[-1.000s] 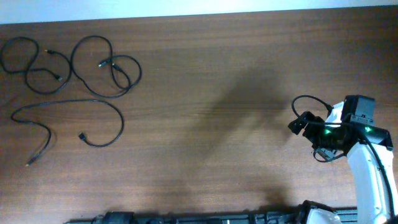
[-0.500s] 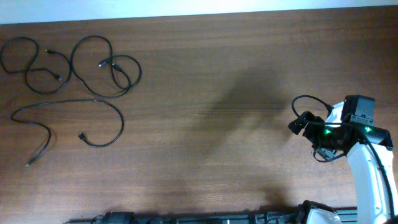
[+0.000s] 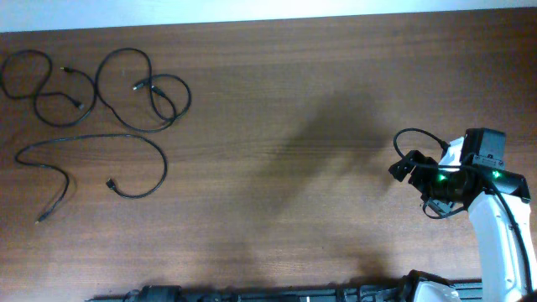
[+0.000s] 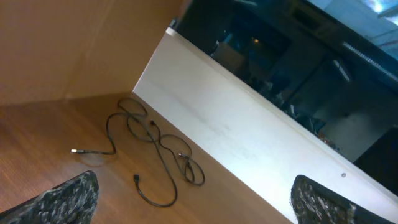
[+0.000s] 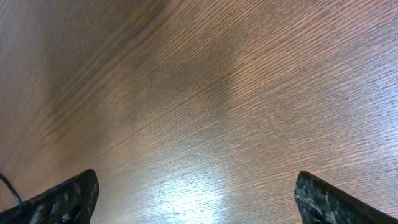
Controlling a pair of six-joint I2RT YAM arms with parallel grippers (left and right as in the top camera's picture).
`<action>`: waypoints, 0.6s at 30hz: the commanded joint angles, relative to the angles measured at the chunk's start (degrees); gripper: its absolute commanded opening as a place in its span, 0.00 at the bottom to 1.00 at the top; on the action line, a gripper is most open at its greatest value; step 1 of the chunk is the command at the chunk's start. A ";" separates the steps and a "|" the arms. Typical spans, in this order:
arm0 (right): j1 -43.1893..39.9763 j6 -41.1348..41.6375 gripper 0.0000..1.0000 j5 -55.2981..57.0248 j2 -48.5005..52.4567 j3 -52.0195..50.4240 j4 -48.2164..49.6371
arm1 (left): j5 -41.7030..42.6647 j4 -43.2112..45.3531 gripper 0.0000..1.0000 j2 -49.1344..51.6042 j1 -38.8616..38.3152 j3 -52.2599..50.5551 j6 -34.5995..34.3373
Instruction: Untangle cables
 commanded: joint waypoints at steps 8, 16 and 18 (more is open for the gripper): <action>-0.17 -0.59 0.99 0.52 -0.55 0.44 0.02 | -1.22 -0.11 0.99 -0.28 0.39 0.39 0.94; -0.17 -0.57 0.99 0.52 -0.55 0.44 0.02 | -0.11 7.67 0.99 -0.28 0.39 -11.96 0.44; -0.17 -0.57 0.99 0.52 -0.55 0.44 0.02 | 0.52 12.66 0.99 -0.28 0.39 -18.73 0.46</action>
